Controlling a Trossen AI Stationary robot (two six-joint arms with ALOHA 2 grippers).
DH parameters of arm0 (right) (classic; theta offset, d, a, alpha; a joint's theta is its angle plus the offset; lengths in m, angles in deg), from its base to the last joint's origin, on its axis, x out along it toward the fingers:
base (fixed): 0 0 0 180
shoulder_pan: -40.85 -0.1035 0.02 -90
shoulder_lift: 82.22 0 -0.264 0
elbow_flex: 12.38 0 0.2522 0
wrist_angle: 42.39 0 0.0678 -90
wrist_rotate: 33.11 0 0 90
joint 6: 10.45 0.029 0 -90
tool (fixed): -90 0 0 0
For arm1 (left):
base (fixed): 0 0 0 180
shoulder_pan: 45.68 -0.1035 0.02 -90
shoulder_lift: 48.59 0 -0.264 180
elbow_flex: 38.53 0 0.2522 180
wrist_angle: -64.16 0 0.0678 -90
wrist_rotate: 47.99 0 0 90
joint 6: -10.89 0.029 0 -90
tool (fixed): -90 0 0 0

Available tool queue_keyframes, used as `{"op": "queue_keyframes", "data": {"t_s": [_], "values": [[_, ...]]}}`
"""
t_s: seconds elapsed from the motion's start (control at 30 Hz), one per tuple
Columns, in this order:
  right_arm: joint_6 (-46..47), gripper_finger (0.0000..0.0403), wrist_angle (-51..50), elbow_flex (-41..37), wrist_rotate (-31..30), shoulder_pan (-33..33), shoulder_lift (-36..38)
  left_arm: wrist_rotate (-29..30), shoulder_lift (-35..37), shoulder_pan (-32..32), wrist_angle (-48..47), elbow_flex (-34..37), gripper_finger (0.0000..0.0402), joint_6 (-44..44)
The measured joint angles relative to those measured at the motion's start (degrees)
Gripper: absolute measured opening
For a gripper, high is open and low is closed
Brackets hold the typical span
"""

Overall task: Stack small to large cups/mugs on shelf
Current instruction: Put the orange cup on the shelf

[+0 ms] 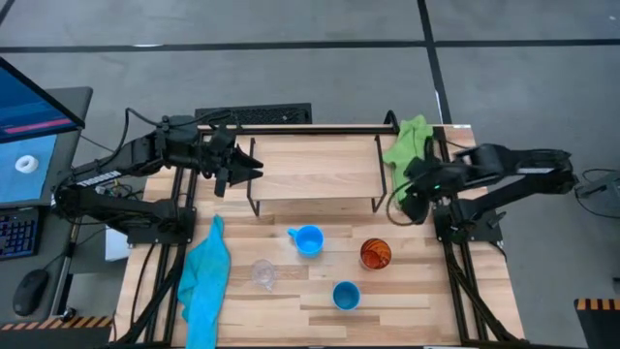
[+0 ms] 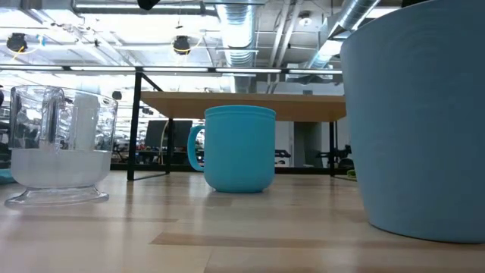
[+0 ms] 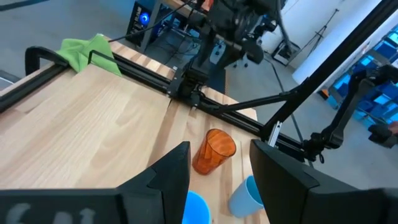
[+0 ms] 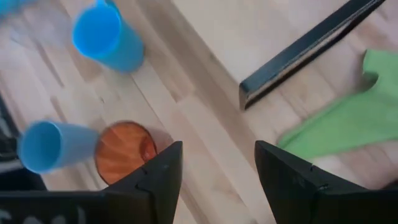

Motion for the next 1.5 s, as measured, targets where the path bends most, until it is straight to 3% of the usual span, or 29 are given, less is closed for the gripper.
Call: {"op": "queue_keyframes", "data": {"t_s": [0.57,1.0,1.5], "values": [[10.2,0.0236,0.4,0.0,3.3,-9.8,-13.0,0.0,0.0,0.0,-2.4,0.0,0.0158,2.6],[7.0,0.024,5.7,0.0,4.3,-11.6,-23.5,-0.1,0.1,0.0,-2.4,0.0,0.0158,3.0],[5.6,0.024,16.2,-10.5,6.9,-10.4,-22.0,-0.1,0.1,0.0,-2.8,0.0,0.0158,3.4]]}}
